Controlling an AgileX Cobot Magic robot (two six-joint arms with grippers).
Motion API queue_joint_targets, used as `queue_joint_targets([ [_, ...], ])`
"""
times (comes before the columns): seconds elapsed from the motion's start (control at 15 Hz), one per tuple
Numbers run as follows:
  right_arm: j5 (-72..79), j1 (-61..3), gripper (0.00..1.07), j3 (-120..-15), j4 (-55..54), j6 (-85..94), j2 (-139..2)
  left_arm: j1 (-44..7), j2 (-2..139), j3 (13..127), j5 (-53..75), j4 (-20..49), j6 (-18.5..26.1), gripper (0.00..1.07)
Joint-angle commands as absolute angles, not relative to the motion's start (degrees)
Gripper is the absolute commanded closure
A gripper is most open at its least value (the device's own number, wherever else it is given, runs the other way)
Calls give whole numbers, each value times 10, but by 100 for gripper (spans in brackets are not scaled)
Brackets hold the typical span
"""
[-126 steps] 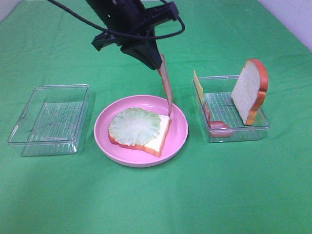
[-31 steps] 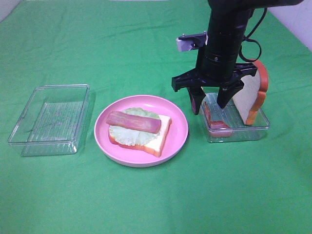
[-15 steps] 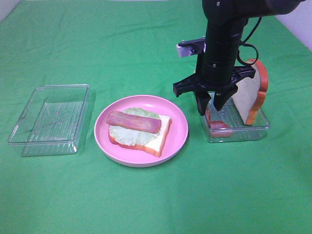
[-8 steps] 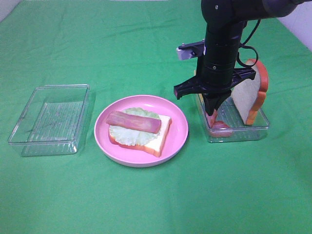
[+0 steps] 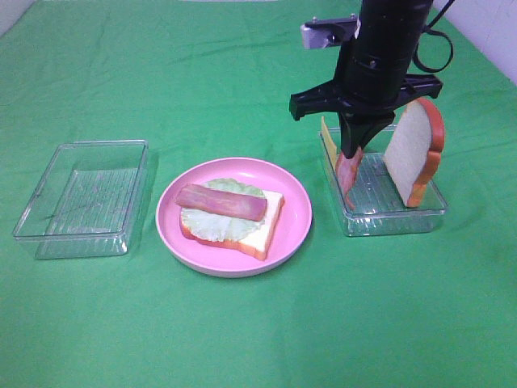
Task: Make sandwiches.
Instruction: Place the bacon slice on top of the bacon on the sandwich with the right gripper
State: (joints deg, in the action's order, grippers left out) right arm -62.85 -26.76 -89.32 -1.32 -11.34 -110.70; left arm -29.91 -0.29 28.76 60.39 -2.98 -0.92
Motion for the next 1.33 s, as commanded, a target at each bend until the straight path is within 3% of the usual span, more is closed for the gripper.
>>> queue_joint_targets([
  [0.07,-645,-267,107,-894,-65,-87,-1080,-300,-14,285,599,-25,-10,35],
  [0.47,-620,-268,107,-894,-356,62,-1067,-300,-14,285,599,-25,-10,35],
  [0.73,-524,-280,107,-894,-421,72,-1067,-300,-14,285,599,-25,-10,35],
  [1.07,-389,-364,107,-894,-469,72,-1126,-300,-14,285,599,-25,-10,35],
  [1.33,-375,-366,107,-894,-555,112,-1196,-300,-14,285,599,-25,-10,35],
])
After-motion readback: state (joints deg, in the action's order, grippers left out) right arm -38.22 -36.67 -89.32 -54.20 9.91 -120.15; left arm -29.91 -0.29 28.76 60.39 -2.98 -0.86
